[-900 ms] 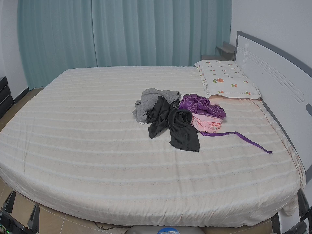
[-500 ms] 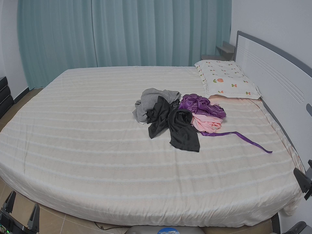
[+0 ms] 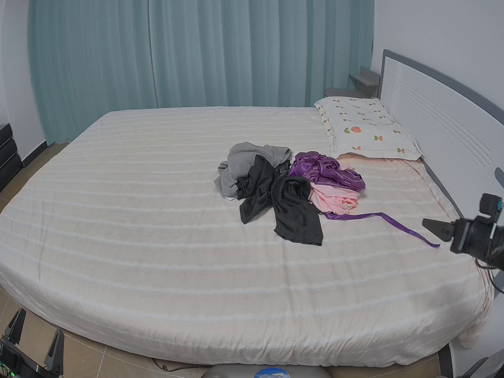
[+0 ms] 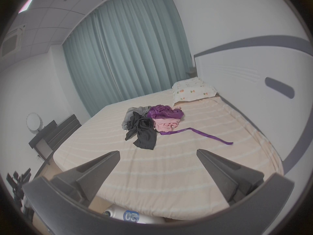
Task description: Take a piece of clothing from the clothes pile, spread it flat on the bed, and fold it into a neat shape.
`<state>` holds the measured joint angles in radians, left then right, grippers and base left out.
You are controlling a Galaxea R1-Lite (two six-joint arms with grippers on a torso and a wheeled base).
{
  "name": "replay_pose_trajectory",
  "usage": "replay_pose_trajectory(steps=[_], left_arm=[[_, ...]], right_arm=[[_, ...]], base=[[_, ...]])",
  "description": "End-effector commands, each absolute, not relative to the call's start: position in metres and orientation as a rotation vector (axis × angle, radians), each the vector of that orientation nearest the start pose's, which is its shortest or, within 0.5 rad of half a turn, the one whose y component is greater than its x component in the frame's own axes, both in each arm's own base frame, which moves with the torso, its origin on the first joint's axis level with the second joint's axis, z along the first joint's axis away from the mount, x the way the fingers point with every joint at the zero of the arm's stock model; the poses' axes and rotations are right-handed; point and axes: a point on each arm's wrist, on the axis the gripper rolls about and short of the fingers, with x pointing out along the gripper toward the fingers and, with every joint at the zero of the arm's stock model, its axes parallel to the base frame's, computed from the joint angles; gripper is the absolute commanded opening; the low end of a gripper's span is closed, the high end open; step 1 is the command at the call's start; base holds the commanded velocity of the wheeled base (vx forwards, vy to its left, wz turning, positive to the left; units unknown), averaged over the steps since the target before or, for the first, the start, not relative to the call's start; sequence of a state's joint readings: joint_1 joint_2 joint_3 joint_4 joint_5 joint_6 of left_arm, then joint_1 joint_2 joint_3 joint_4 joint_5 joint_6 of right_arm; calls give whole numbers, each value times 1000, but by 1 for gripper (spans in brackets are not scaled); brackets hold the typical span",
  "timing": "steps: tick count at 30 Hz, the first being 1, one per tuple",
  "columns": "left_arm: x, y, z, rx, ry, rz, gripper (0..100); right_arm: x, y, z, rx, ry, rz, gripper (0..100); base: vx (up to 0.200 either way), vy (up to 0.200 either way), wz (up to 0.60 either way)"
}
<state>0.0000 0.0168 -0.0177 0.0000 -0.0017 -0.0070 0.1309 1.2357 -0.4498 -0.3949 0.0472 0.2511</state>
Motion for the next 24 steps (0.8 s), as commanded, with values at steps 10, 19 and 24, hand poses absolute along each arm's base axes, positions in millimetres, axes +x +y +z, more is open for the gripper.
replay_pose_trajectory(steps=[10,19,24], left_arm=[[-22,0,76,-8,5,-2,100],[-22,0,76,-8,5,-2,100],[-22,0,76,-8,5,-2,100]], right_arm=[[447,105,4,450,677,42,100],[480,125,-15,521,707,27,100],[487,128,-24,521,707,28,100]], base=[[0,0,0],[0,0,0],[0,0,0]])
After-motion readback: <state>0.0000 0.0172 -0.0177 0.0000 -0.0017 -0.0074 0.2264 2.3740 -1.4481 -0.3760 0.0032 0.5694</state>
